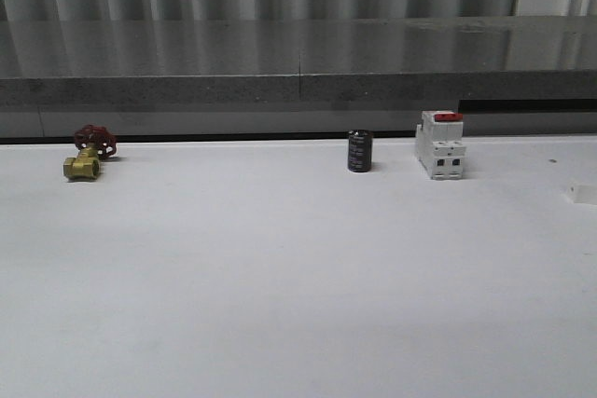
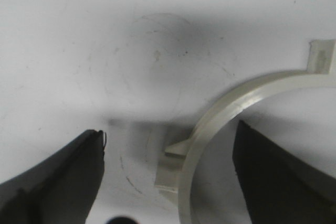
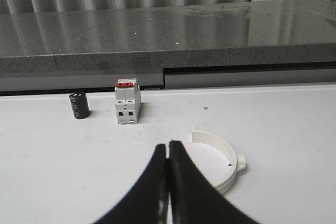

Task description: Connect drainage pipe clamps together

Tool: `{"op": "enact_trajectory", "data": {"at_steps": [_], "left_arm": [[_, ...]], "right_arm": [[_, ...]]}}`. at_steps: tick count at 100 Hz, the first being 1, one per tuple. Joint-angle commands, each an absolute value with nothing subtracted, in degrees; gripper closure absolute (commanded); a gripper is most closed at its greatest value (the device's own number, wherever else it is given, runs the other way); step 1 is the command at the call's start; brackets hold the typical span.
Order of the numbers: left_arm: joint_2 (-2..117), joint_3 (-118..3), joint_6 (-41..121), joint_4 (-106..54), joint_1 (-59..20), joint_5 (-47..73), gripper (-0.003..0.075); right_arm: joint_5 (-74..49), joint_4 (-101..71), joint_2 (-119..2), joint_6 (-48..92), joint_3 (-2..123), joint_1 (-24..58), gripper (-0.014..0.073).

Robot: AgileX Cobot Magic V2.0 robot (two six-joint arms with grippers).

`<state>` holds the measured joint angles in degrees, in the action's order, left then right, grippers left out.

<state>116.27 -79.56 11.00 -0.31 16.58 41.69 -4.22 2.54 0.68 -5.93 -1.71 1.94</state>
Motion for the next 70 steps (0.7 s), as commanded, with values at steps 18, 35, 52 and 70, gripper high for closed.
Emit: {"op": "enact_trajectory", "data": {"at_steps": [18, 35, 52, 70], "left_arm": [[113.5, -80.0, 11.3, -1.2, 16.6, 40.0, 0.0218], [114.3, -79.9, 11.3, -1.7, 16.6, 40.2, 0.0218], [114.5, -79.9, 11.3, -1.9, 16.6, 40.6, 0.0219], [114.5, -79.9, 11.3, -1.9, 16.6, 41.0, 0.0247]], "right_arm": [[0.6, 2.5, 1.7, -5.6, -0.5, 1.8, 0.0661], [0.6, 2.5, 1.7, -5.6, -0.5, 1.8, 0.0661], [0.6, 2.5, 1.7, -5.6, -0.5, 1.8, 0.0661], [0.6, 2.5, 1.7, -5.6, -0.5, 1.8, 0.0661]]}}
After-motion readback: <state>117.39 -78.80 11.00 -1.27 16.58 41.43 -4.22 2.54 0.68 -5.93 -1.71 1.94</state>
